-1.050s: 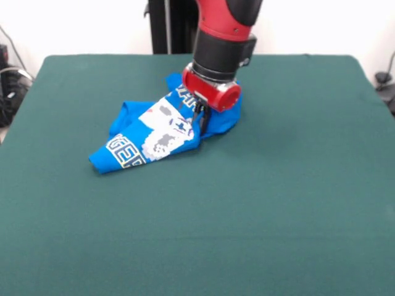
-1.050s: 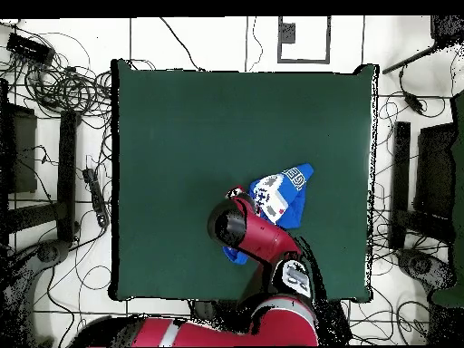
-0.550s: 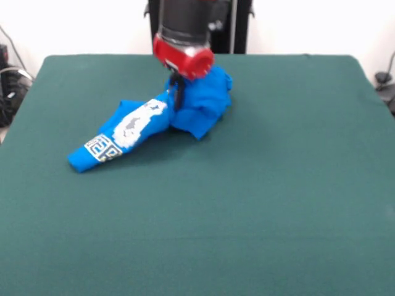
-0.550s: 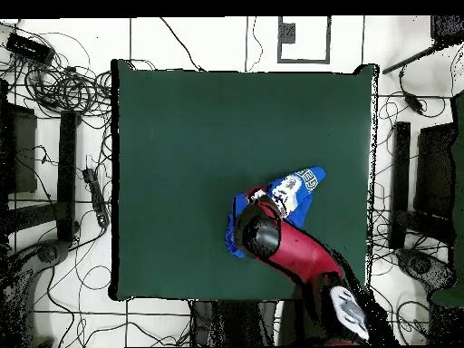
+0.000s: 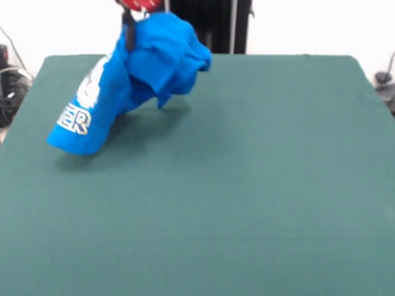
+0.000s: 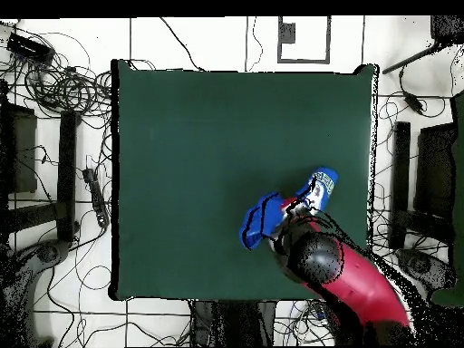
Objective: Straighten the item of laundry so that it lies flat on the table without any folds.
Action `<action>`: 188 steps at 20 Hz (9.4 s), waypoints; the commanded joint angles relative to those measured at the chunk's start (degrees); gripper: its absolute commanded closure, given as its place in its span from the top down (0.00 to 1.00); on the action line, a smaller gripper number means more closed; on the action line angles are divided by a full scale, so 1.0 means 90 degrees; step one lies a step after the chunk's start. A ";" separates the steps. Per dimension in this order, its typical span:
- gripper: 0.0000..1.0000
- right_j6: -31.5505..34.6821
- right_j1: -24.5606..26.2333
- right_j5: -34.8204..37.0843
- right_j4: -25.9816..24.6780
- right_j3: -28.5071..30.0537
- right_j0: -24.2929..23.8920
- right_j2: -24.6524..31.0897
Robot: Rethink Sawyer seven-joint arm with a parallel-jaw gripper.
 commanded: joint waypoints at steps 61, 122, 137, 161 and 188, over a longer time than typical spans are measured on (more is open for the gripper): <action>0.00 0.2809 0.2226 0.4337 0.0115 -0.6263 0.1111 0.0054; 0.00 0.3313 0.2587 -0.0885 0.0317 -0.3994 0.1528 0.0360; 0.00 0.3917 0.2828 -0.0142 0.1324 -0.4866 0.2330 -0.0471; 0.00 0.3513 0.3021 -0.0611 0.1975 -0.4304 0.2818 -0.0812; 0.00 0.3187 0.2606 -0.1432 0.1237 -0.2281 0.2212 -0.0307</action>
